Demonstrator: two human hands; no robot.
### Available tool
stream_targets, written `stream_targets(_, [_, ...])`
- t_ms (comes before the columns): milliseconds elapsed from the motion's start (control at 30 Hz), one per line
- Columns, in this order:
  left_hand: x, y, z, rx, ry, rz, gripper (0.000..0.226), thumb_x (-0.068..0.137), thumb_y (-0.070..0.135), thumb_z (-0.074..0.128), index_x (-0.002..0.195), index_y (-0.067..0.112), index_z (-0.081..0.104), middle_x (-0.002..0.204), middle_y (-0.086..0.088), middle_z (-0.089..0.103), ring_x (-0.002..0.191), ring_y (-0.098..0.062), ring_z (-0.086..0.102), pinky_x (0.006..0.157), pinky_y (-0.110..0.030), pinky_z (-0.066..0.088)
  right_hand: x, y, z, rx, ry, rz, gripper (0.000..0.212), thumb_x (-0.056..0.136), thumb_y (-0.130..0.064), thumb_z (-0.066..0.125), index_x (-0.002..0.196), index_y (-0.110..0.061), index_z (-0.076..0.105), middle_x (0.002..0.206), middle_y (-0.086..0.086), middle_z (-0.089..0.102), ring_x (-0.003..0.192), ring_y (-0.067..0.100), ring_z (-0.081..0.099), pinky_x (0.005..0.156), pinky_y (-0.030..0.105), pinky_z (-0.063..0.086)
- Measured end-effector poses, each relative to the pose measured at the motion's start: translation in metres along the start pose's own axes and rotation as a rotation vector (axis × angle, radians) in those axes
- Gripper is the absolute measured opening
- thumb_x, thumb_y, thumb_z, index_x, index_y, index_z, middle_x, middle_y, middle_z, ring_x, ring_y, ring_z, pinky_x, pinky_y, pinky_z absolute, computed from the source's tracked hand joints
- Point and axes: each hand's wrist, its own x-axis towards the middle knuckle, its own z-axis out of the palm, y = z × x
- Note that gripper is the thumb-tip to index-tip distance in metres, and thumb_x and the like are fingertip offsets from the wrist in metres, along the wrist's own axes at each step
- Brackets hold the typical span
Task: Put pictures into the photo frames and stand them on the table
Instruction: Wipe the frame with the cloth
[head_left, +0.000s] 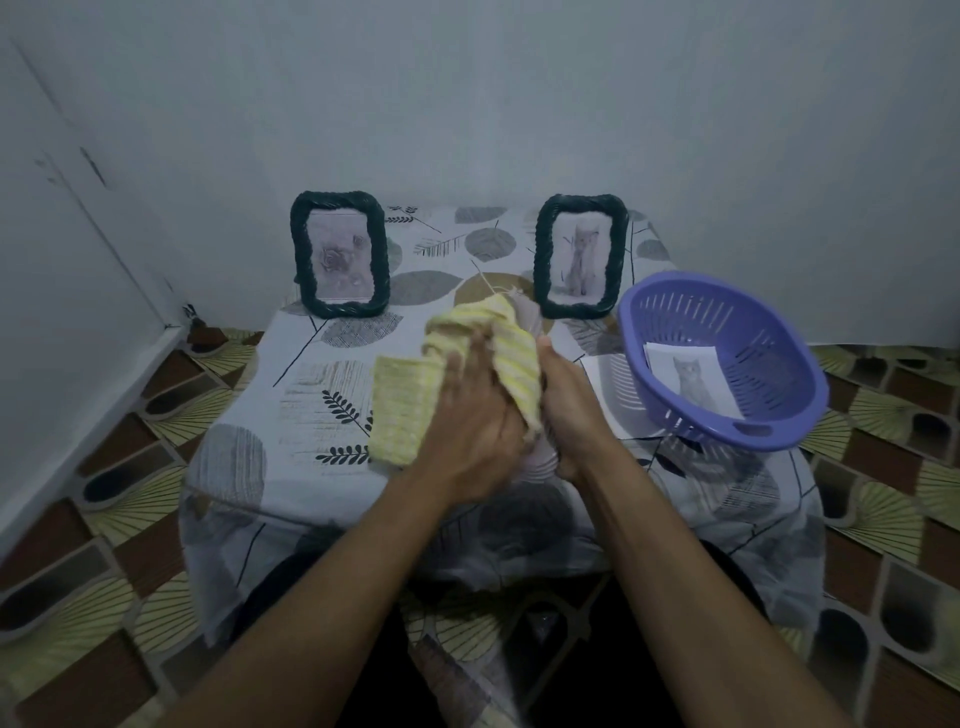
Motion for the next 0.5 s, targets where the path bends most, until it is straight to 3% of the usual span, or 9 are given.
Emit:
stream_targets(67, [-0.011,0.009,0.013,0.033,-0.007,0.124,0.072,0.094,0.039,0.02,0.155,0.009,-0.002,0.162,-0.014,-0.012,0.15,-0.026,-0.021,0.122,-0.046,-0.006,0.005,-0.008,-0.007,0.001,0.029,-0.034,0.045,0.107,-0.04,0.039,0.118,-0.007,0.069,0.109,0.013,0.075,0.103,0.026,0.071,0.092,0.042,0.057])
stream_targets(167, [-0.017,0.005,0.021,0.114,0.08,0.187,0.062,0.097,0.032,0.024,0.155,0.011,0.022,0.163,-0.012,0.02,0.153,-0.025,-0.002,0.122,-0.045,0.006,0.009,-0.011,-0.016,0.012,-0.007,-0.014,0.05,0.106,-0.045,0.037,0.126,-0.009,0.065,0.12,0.01,0.071,0.112,0.027,0.068,0.104,0.05,0.049])
stream_targets(233, [-0.012,-0.001,0.017,0.167,0.137,0.165,0.06,0.097,0.036,0.026,0.154,0.017,0.019,0.165,-0.004,0.013,0.153,-0.024,0.003,0.12,-0.049,0.009,0.006,-0.011,-0.017,0.018,-0.059,0.031,0.05,0.105,-0.047,0.039,0.127,-0.009,0.065,0.123,0.014,0.07,0.115,0.031,0.066,0.105,0.052,0.048])
stream_targets(333, [-0.001,-0.016,0.003,0.212,0.172,0.051,0.065,0.098,0.044,0.036,0.156,0.026,0.012,0.163,0.013,-0.016,0.152,-0.025,-0.005,0.119,-0.053,0.003,0.0,-0.015,-0.017,0.023,-0.155,0.102,0.046,0.106,-0.042,0.039,0.126,-0.009,0.065,0.122,0.017,0.069,0.113,0.033,0.067,0.1,0.048,0.051])
stream_targets(400, [0.006,-0.025,-0.008,0.194,0.184,-0.07,0.065,0.099,0.048,0.037,0.154,0.028,0.011,0.163,0.01,-0.016,0.152,-0.026,-0.003,0.116,-0.053,0.003,-0.004,-0.019,-0.018,-0.022,-0.206,0.152,0.046,0.106,-0.039,0.039,0.125,-0.006,0.064,0.118,0.023,0.069,0.106,0.036,0.068,0.094,0.049,0.055])
stream_targets(467, [0.009,-0.031,-0.018,0.117,0.198,-0.171,0.056,0.097,0.049,0.021,0.144,0.02,0.03,0.156,-0.004,0.023,0.14,-0.032,0.032,0.107,-0.054,0.023,-0.005,-0.022,-0.022,-0.136,-0.211,0.168,0.045,0.104,-0.039,0.044,0.122,-0.002,0.064,0.115,0.027,0.069,0.1,0.039,0.066,0.095,0.053,0.052])
stream_targets(500, [0.009,-0.034,-0.023,0.043,0.205,-0.204,0.056,0.096,0.048,0.017,0.132,0.014,0.042,0.138,-0.01,0.043,0.121,-0.033,0.048,0.098,-0.051,0.035,-0.005,-0.023,-0.024,-0.18,-0.205,0.173,0.045,0.103,-0.038,0.047,0.119,-0.001,0.065,0.113,0.028,0.068,0.098,0.04,0.063,0.096,0.054,0.049])
